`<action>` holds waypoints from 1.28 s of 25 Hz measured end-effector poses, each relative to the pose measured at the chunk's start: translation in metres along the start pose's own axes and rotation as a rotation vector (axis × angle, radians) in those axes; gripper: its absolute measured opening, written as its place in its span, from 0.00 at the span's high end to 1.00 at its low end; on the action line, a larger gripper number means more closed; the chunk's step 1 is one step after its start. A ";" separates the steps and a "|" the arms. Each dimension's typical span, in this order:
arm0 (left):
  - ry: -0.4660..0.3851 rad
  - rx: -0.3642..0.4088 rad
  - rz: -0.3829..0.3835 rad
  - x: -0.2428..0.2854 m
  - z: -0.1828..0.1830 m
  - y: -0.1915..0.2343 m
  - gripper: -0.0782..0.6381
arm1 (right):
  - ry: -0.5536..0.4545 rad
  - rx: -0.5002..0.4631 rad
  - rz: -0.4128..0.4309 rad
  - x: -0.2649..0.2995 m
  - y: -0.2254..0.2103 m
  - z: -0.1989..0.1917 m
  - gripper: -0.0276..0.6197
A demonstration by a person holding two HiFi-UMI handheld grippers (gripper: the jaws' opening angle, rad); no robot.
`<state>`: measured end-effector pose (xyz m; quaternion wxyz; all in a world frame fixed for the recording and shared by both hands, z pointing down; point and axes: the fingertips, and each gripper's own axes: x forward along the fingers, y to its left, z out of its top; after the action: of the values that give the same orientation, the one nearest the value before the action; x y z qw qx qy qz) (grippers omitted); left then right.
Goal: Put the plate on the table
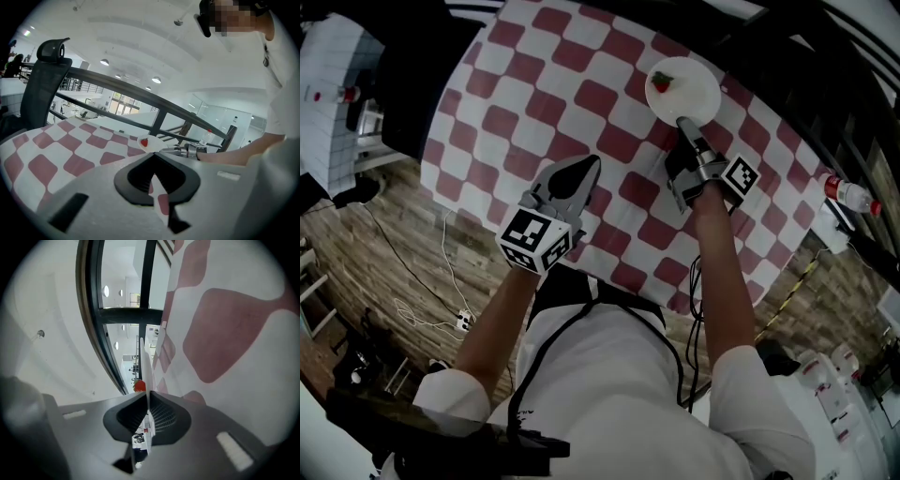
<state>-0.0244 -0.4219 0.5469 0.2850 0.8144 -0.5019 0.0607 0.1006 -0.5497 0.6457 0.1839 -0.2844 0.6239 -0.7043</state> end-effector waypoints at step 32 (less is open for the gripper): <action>0.020 -0.042 0.001 -0.003 -0.009 0.011 0.88 | -0.030 0.031 -0.099 0.031 -0.019 0.012 0.92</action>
<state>-0.0334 -0.4186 0.5579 0.3073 0.8072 -0.5006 0.0584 0.0857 -0.5753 0.6701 0.1626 -0.3226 0.5955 -0.7176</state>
